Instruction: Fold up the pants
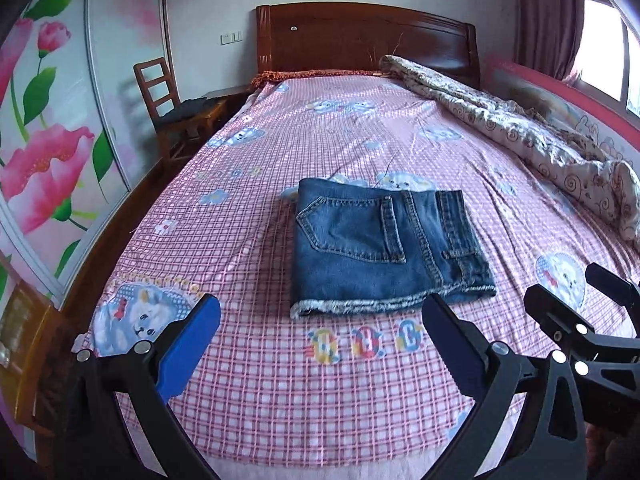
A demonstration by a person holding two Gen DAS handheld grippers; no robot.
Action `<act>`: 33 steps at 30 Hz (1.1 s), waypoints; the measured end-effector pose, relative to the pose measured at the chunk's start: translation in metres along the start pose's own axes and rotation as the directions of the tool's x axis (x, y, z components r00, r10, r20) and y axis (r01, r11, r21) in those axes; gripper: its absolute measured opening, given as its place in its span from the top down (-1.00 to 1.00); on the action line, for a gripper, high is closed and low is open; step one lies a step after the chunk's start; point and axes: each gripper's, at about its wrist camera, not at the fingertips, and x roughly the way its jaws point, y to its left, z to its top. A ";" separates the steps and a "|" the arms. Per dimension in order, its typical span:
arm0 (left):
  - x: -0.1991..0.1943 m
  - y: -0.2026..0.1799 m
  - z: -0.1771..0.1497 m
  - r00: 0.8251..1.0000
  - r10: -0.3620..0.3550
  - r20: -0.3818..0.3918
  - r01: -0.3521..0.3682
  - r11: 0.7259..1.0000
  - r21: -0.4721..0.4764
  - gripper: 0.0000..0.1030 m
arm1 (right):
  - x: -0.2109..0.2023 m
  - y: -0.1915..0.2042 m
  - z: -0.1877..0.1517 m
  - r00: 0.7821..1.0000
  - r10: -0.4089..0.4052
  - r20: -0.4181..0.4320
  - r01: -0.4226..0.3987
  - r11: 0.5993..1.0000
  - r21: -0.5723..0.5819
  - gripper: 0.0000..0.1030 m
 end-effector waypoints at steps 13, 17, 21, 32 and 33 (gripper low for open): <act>-0.013 -0.004 0.014 0.967 0.022 0.256 -0.039 0.997 0.061 -0.96 | -0.025 -0.017 0.003 0.977 -0.077 0.198 0.066 0.996 0.060 -0.93; -0.018 -0.001 0.017 0.961 0.033 0.274 -0.044 0.998 0.035 -0.96 | -0.031 -0.013 0.006 0.972 -0.078 0.221 0.067 0.996 0.053 -0.93; -0.027 0.000 0.014 0.951 0.013 0.307 -0.015 1.000 0.004 -0.96 | -0.033 -0.011 0.009 0.965 -0.110 0.238 0.095 0.993 0.073 -0.93; -0.024 0.001 0.002 0.941 -0.023 0.337 0.024 1.000 0.002 -0.96 | -0.039 -0.011 0.003 0.953 -0.116 0.279 0.097 0.992 0.083 -0.93; -0.024 0.001 0.001 0.939 -0.025 0.344 0.026 1.000 0.002 -0.96 | -0.039 -0.011 0.003 0.953 -0.114 0.280 0.095 0.992 0.080 -0.93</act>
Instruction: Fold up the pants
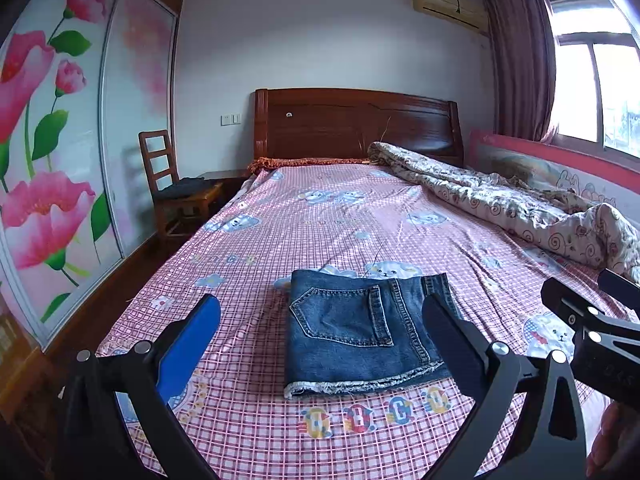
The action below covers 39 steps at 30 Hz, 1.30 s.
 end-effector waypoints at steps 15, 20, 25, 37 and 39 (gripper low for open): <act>0.012 -0.007 -0.032 0.995 -0.010 -0.097 0.011 1.000 0.015 -0.96 | 0.023 -0.013 -0.037 0.993 -0.045 -0.112 0.043 0.999 -0.018 -0.93; 0.012 -0.012 -0.039 0.991 -0.029 -0.128 0.034 0.999 0.037 -0.96 | 0.021 -0.011 -0.042 0.991 -0.031 -0.134 0.029 0.999 -0.022 -0.93; 0.009 -0.017 -0.029 0.994 -0.055 -0.094 0.064 0.994 0.086 -0.96 | 0.018 -0.014 -0.037 0.992 -0.028 -0.127 0.027 1.000 -0.013 -0.93; 0.011 -0.011 -0.028 0.993 -0.054 -0.107 0.061 0.996 0.061 -0.96 | 0.019 -0.012 -0.032 0.992 -0.018 -0.128 0.017 1.000 -0.014 -0.93; 0.011 -0.010 -0.029 0.992 -0.059 -0.111 0.065 0.997 0.052 -0.96 | 0.020 -0.011 -0.032 0.991 -0.020 -0.131 0.018 1.000 -0.017 -0.93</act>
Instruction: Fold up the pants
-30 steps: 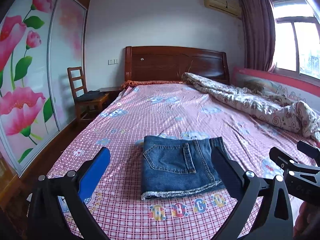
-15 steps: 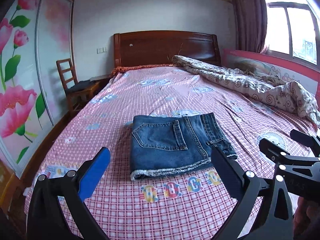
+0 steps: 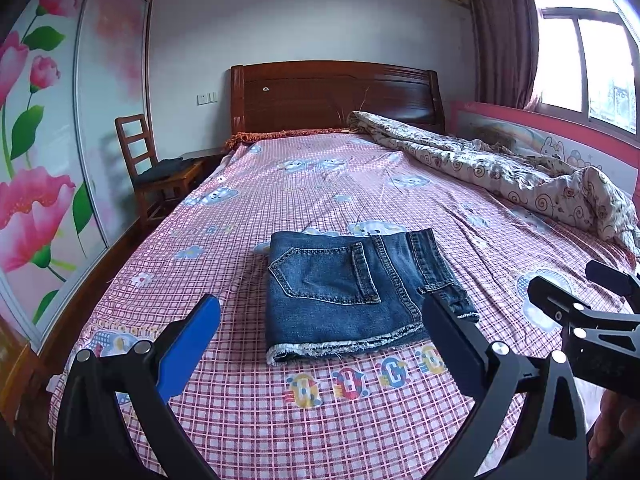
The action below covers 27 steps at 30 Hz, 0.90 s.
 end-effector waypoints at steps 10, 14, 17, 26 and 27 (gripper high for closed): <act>0.002 0.000 0.001 1.000 -0.001 -0.003 0.001 1.000 0.003 -0.96 | 0.001 0.000 0.000 1.000 0.002 0.000 -0.002 1.000 -0.003 -0.93; 0.002 -0.001 0.000 1.000 0.000 -0.001 0.000 1.000 0.007 -0.96 | 0.001 0.000 0.000 1.000 0.004 -0.003 -0.004 1.000 -0.003 -0.93; 0.002 -0.003 0.000 1.000 0.000 -0.002 0.000 1.000 0.014 -0.96 | 0.001 0.001 0.001 1.000 0.004 -0.004 -0.004 1.000 -0.006 -0.93; 0.001 -0.004 0.000 1.000 -0.007 0.010 0.006 0.999 0.032 -0.96 | 0.002 0.000 0.002 1.000 0.000 -0.009 0.000 1.000 -0.009 -0.93; 0.002 -0.004 0.000 1.000 -0.021 0.004 0.021 0.999 0.032 -0.96 | 0.002 0.001 0.002 1.000 -0.001 -0.009 0.001 1.000 -0.011 -0.93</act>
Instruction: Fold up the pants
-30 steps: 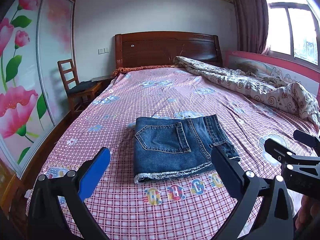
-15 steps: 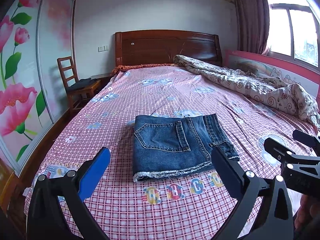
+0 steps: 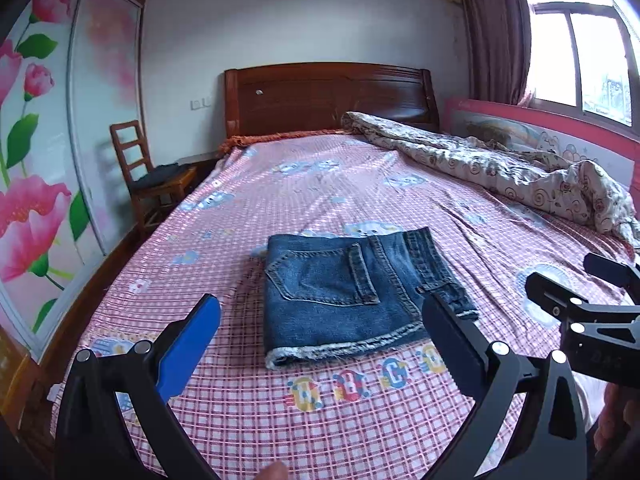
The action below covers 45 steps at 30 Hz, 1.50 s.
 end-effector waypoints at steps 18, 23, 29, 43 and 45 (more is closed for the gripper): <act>-0.002 -0.007 -0.002 1.000 -0.013 -0.014 0.013 1.000 0.023 -0.96 | -0.001 0.002 -0.004 1.000 -0.001 -0.009 0.001 1.000 -0.009 -0.93; -0.002 -0.004 -0.002 1.000 -0.007 -0.013 0.007 1.000 0.010 -0.96 | 0.000 0.001 -0.004 1.000 -0.001 -0.013 0.001 1.000 -0.007 -0.93; -0.002 0.000 -0.003 1.000 -0.011 -0.012 0.011 1.000 -0.002 -0.96 | -0.001 0.002 -0.005 1.000 0.001 -0.011 -0.001 1.000 -0.011 -0.93; 0.007 0.007 -0.007 0.998 -0.014 -0.067 0.012 0.999 -0.034 -0.96 | -0.001 0.000 -0.006 1.000 0.005 -0.019 -0.005 1.000 0.004 -0.93; 0.008 0.008 -0.008 0.997 -0.024 -0.074 0.021 0.999 -0.038 -0.96 | -0.002 0.000 -0.007 1.000 0.006 -0.018 -0.006 1.000 0.003 -0.93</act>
